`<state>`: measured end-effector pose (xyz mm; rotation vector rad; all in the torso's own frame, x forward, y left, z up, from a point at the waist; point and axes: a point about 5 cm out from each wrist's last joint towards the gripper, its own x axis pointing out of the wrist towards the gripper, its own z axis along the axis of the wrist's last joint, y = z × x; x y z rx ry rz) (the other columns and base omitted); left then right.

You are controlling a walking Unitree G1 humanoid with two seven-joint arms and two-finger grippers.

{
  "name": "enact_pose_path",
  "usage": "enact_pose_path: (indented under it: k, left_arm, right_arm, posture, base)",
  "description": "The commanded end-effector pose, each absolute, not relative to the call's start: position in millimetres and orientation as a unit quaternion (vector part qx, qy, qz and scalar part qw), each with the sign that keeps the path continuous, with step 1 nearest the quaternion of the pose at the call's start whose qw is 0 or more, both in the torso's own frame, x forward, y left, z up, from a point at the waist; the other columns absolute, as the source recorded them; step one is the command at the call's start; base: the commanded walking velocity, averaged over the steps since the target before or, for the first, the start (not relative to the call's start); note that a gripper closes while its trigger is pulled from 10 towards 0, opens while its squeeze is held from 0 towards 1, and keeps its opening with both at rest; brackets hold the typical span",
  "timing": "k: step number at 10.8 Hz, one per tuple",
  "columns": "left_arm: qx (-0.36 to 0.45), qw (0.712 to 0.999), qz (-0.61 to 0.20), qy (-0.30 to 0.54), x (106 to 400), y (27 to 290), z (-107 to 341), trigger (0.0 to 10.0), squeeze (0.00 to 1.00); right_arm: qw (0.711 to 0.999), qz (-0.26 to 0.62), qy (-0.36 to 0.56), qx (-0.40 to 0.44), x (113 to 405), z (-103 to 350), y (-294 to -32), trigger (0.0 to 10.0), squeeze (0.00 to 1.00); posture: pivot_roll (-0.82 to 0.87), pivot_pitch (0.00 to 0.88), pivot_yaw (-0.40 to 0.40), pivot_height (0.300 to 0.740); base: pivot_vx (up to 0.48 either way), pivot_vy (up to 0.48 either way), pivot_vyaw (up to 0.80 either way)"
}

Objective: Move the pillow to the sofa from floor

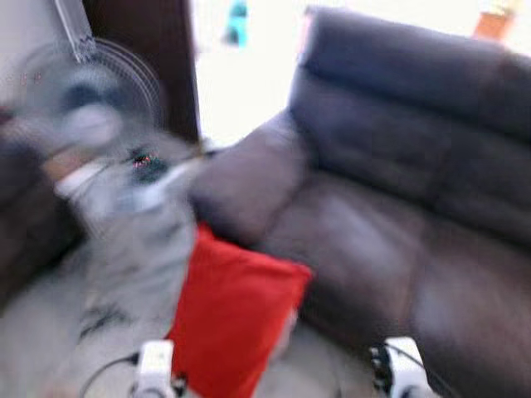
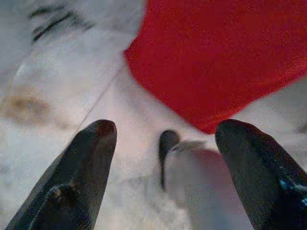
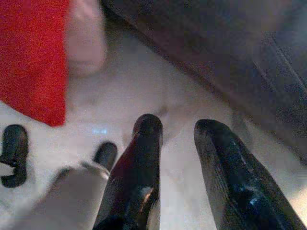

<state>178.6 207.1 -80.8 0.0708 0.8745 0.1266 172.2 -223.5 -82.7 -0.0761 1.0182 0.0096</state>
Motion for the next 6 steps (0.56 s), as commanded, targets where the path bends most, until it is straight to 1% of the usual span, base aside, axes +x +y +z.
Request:
enact_pose_path:
  k: [1,2,6]
  left_arm:
    - [0.039,0.902,0.062,0.426,176.2,209.1,-81.5,10.0,0.00]
    - [0.042,0.902,0.062,0.425,177.0,209.7,-81.1,10.0,0.00]
    - [0.043,0.901,0.063,0.427,175.5,207.7,-82.1,10.0,0.00]
  right_arm:
    - [0.877,0.008,0.480,-0.032,176.8,-81.4,-219.1,10.0,0.00]
    - [0.877,0.003,0.479,-0.025,176.4,-81.6,-219.0,10.0,0.00]
    - [0.877,-0.012,0.479,-0.009,175.1,-82.3,-219.3,10.0,0.00]
  posture:
    - [0.07,0.058,-0.105,0.740]
    - [0.07,0.058,-0.105,0.740]
    - [0.07,0.058,-0.106,0.740]
  base:
    - [0.304,0.000,0.80]
    - [0.281,0.000,0.54]
    - [0.000,0.000,0.00]
